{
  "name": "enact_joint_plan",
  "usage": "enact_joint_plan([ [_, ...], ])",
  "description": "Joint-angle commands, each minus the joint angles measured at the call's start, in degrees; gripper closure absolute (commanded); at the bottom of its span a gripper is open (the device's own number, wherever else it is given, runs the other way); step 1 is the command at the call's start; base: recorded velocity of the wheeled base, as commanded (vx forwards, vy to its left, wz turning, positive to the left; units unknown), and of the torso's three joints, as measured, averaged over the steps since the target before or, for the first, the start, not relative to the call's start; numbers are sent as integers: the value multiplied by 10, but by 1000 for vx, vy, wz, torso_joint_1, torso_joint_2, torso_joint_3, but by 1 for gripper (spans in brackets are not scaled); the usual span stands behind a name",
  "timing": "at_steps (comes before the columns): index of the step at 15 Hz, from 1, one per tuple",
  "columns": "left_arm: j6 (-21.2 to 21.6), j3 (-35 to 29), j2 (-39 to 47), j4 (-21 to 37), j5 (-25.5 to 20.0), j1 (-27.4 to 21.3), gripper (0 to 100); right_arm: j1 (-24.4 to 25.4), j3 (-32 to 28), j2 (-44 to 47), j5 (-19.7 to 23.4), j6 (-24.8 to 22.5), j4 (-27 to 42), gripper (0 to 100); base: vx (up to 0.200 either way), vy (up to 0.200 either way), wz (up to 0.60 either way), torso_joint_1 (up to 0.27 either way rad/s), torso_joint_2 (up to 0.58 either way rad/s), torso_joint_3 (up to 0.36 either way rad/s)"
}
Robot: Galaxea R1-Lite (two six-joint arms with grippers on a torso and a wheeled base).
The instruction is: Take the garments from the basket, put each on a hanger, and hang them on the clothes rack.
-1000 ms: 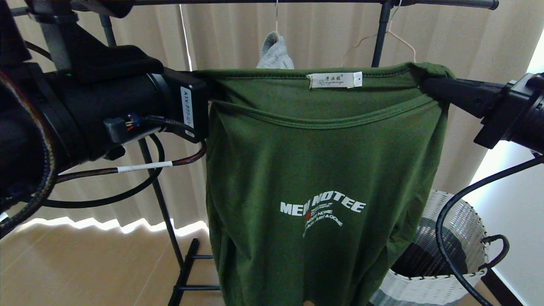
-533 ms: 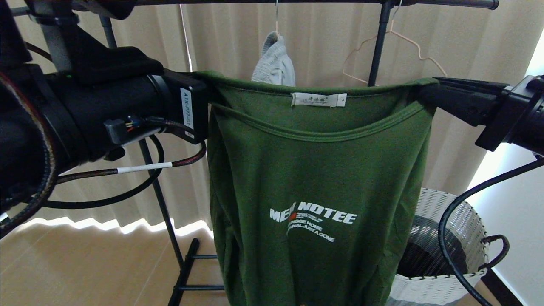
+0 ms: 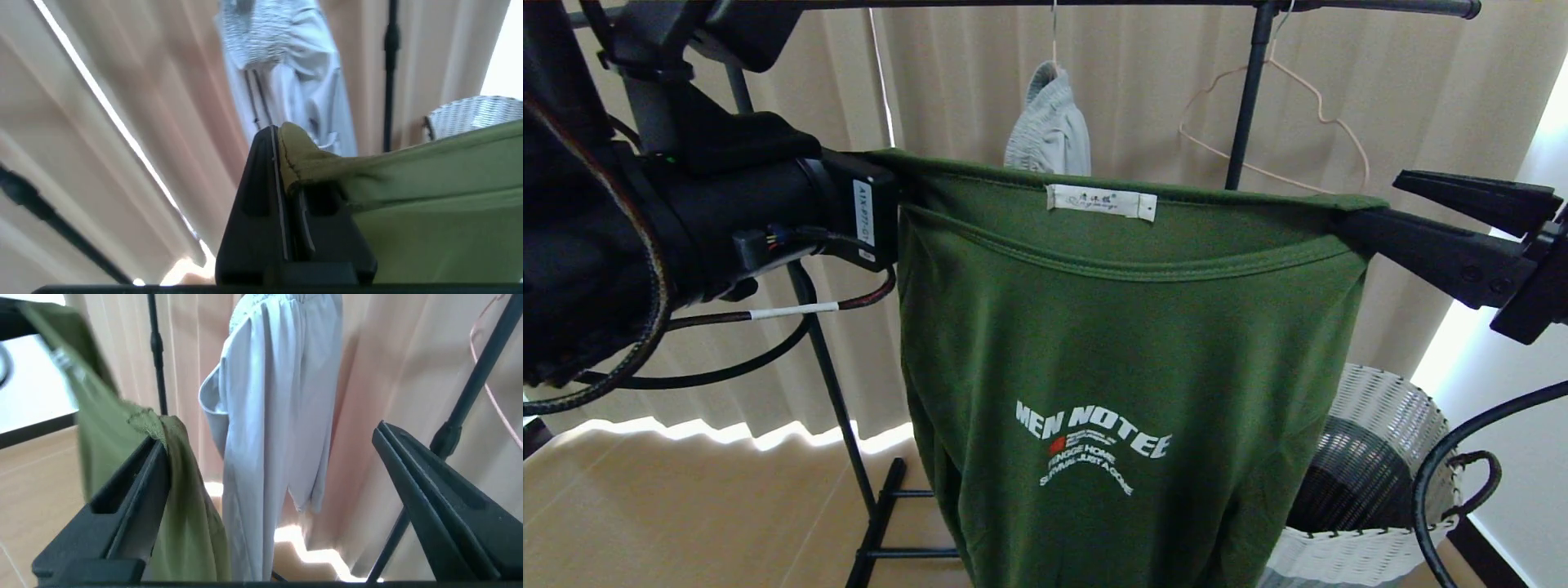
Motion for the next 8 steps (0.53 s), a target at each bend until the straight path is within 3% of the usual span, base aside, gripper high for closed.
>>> enact_joint_plan([
  [1, 1, 0, 3, 0, 1, 9, 100, 0, 5, -20, 5, 0, 1, 0, 0, 0, 0, 0, 0, 0],
  [8, 1, 0, 4, 0, 15, 36, 100, 0, 12, -50, 58, 0, 26, 0, 0, 0, 0, 0, 0, 0],
])
